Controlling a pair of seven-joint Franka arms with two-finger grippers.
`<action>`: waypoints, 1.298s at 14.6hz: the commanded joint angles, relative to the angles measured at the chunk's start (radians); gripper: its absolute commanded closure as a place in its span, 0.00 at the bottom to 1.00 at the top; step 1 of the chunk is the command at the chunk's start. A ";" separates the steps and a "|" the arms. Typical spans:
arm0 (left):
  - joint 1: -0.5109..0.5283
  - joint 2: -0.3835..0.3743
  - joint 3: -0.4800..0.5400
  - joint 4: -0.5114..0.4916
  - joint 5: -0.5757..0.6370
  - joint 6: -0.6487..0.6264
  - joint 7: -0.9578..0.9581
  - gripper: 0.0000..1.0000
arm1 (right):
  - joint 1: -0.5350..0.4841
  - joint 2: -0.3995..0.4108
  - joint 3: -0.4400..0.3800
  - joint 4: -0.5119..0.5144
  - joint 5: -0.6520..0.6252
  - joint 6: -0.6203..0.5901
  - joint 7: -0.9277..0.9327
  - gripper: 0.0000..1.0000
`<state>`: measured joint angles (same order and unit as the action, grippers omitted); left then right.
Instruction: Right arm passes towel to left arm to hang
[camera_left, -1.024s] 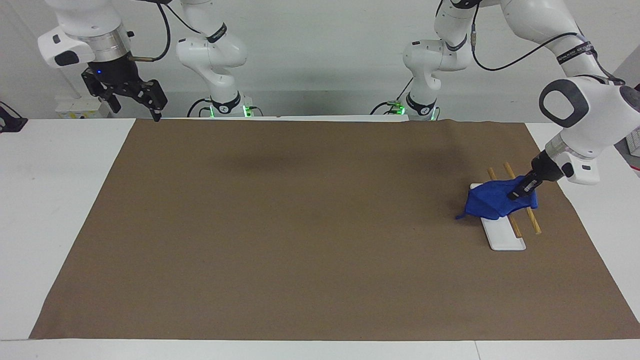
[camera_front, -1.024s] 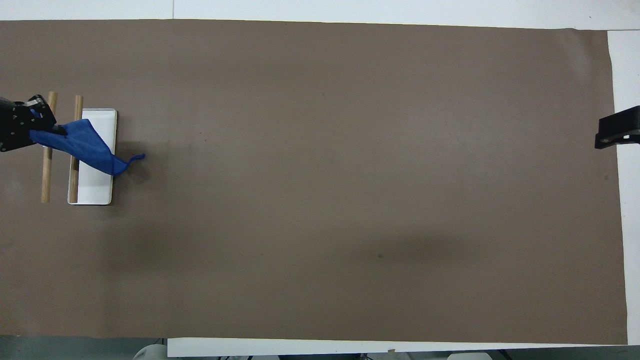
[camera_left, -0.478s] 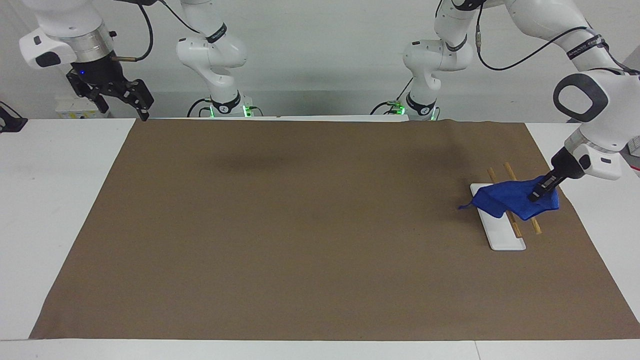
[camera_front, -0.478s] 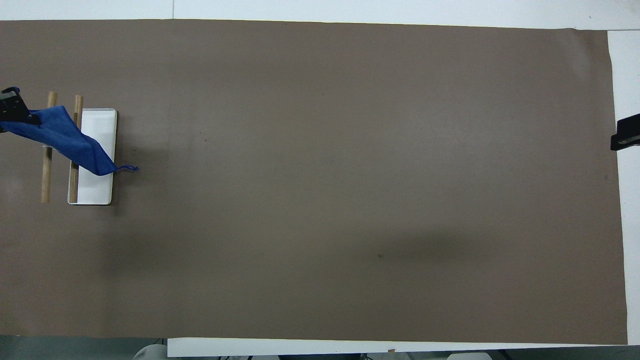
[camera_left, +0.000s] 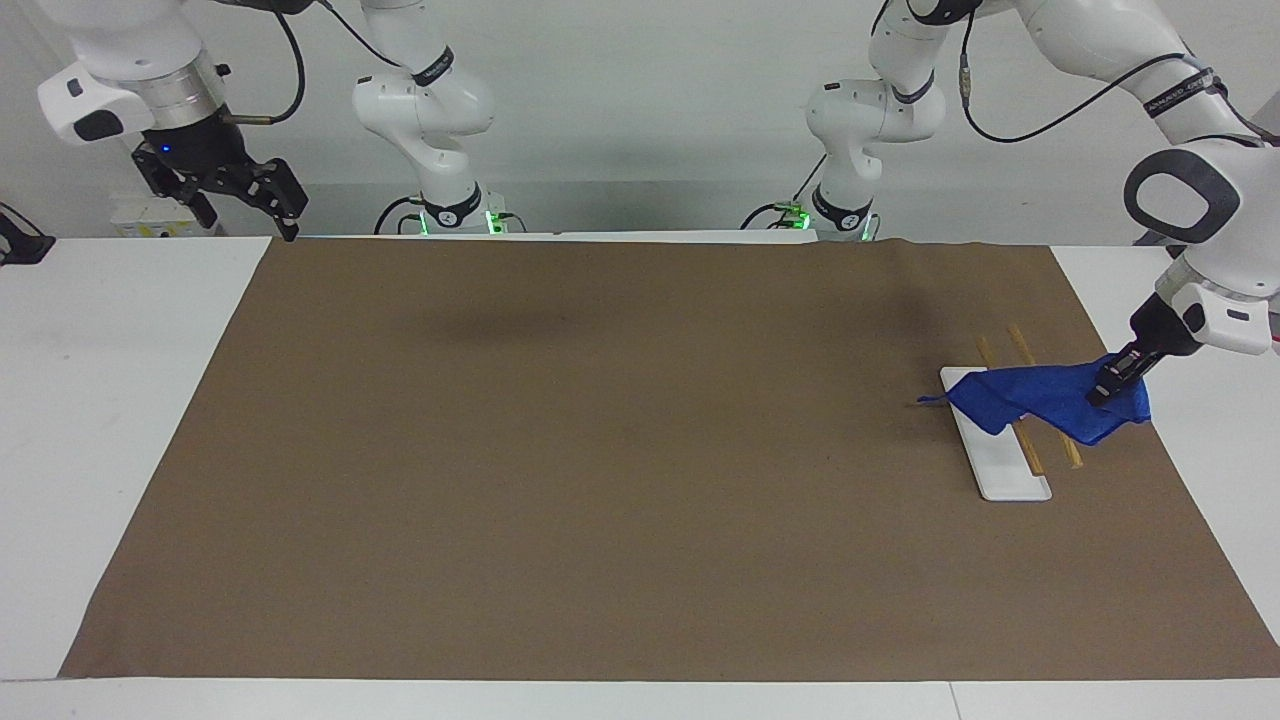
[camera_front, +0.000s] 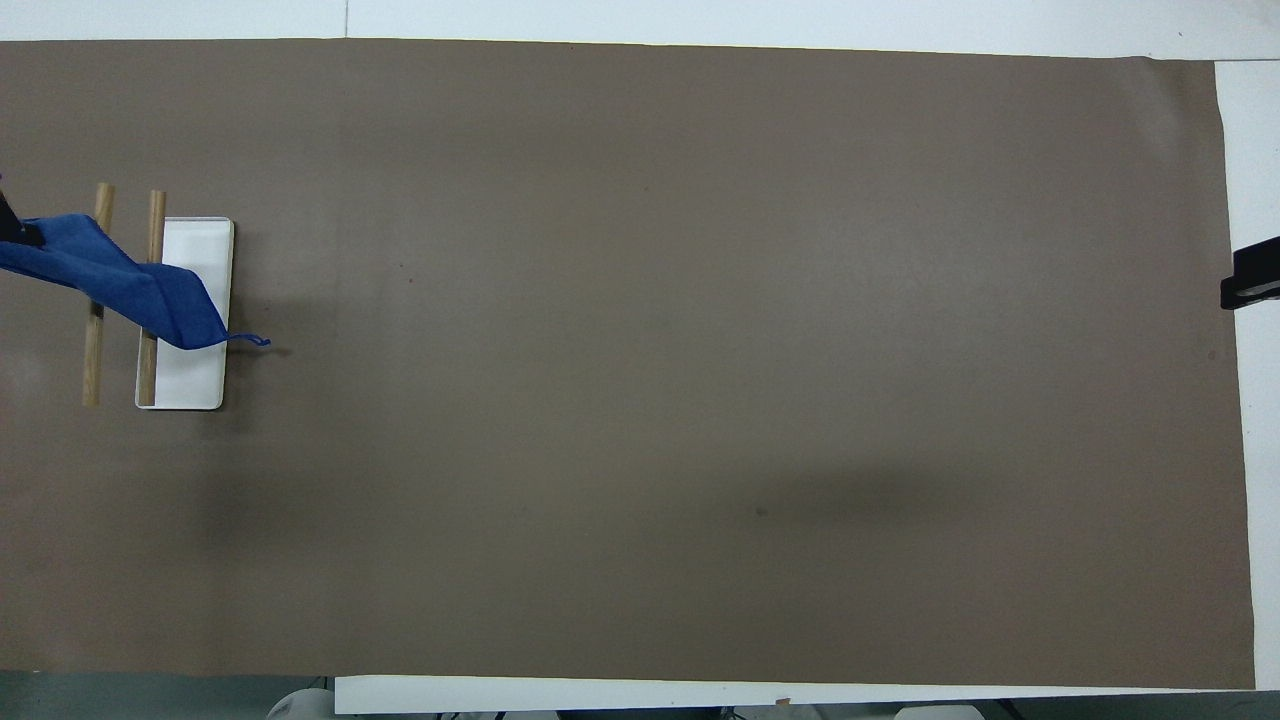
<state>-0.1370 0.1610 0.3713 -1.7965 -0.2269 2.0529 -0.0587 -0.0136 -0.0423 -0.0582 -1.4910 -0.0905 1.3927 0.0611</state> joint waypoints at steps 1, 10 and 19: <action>0.004 0.012 0.009 0.012 0.015 0.013 0.014 0.99 | 0.001 -0.008 -0.014 -0.003 0.021 -0.012 -0.027 0.00; 0.003 0.008 0.043 -0.037 0.017 0.035 0.003 0.67 | 0.017 -0.030 -0.005 -0.045 0.025 -0.012 -0.024 0.00; 0.003 0.009 0.043 -0.024 0.018 0.032 0.016 0.00 | 0.011 -0.030 -0.005 -0.045 0.026 -0.012 -0.024 0.00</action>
<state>-0.1362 0.1738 0.4134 -1.8215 -0.2268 2.0679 -0.0579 0.0029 -0.0479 -0.0630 -1.5080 -0.0839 1.3785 0.0597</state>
